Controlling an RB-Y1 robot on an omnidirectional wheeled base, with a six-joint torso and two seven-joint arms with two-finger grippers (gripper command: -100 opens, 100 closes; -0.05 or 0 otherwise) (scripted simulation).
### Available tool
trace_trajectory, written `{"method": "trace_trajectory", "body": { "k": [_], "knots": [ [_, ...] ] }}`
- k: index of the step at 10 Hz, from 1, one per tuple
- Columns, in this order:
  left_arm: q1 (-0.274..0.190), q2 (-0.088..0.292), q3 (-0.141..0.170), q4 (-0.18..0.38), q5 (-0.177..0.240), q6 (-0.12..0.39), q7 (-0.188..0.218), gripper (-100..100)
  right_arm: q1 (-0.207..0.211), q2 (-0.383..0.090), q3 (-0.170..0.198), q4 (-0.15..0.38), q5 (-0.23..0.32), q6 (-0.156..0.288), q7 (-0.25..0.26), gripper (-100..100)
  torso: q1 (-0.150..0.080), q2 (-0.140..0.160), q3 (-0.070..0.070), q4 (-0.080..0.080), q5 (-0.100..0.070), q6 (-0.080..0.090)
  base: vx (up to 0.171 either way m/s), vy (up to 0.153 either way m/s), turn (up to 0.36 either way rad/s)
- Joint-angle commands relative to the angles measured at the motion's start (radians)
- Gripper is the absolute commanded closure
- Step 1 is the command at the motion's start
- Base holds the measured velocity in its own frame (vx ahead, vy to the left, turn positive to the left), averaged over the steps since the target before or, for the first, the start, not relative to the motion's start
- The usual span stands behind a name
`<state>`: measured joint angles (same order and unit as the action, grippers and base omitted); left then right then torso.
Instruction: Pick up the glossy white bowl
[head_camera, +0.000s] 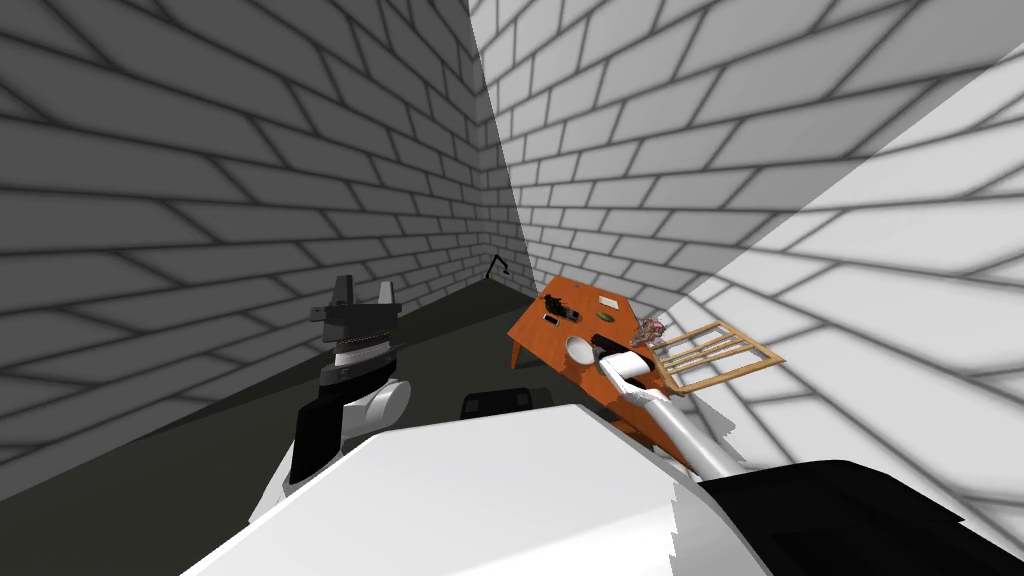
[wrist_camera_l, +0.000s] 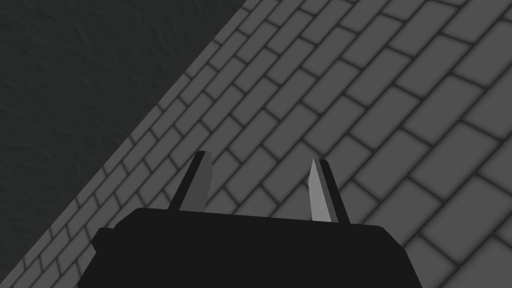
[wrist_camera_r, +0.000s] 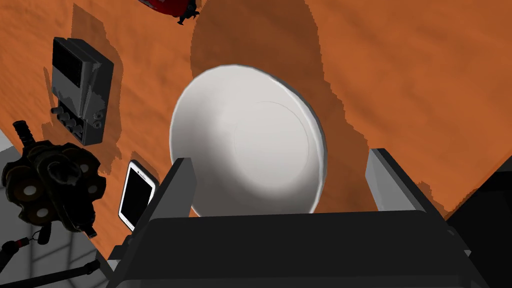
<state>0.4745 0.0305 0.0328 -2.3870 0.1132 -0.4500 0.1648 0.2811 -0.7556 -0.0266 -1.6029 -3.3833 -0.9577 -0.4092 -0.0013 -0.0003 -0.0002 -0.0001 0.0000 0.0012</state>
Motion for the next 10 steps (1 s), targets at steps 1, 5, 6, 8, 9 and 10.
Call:
{"method": "trace_trajectory", "body": {
  "k": [1,5,6,8,9,10],
  "knots": [
    [0.0,0.0,0.0,0.0,0.0,0.0,0.0,0,-0.011,-0.007,0.01,0.029,-0.05,-0.002,-0.01,-100,0.0,0.0,0.0,0.0,0.0,0.0,0.014,-0.018,0.071],
    [0.0,0.0,0.0,0.0,0.0,0.0,0.0,0,-0.026,-0.02,0.027,0.075,-0.174,-0.007,-0.025,-100,-0.001,-0.001,0.0,0.0,0.0,0.0,0.02,-0.025,0.063],
    [0.0,0.0,0.0,0.0,0.0,0.0,0.0,0,-0.026,-0.02,0.027,0.075,-0.206,-0.007,-0.025,-100,-0.001,-0.001,0.0,0.0,0.0,0.0,0.018,-0.024,0.042],
    [0.0,0.0,0.0,0.0,0.0,0.0,0.0,0,-0.032,-0.024,0.035,0.096,-0.261,-0.009,-0.031,-100,-0.001,-0.001,0.0,0.0,0.0,0.0,0.018,-0.024,0.048],
    [0.0,0.0,0.0,0.0,0.0,0.0,0.0,0,-0.035,-0.026,0.043,0.115,-0.292,-0.01,-0.037,-100,-0.001,0.0,0.0,0.0,0.0,0.0,0.015,-0.027,0.053],
    [0.0,0.0,0.0,0.0,0.0,0.0,0.0,0,-0.035,-0.026,0.043,0.115,-0.304,-0.01,-0.037,-100,-0.001,0.0,0.0,0.0,0.0,0.0,0.011,-0.024,0.033]
  ]
}}
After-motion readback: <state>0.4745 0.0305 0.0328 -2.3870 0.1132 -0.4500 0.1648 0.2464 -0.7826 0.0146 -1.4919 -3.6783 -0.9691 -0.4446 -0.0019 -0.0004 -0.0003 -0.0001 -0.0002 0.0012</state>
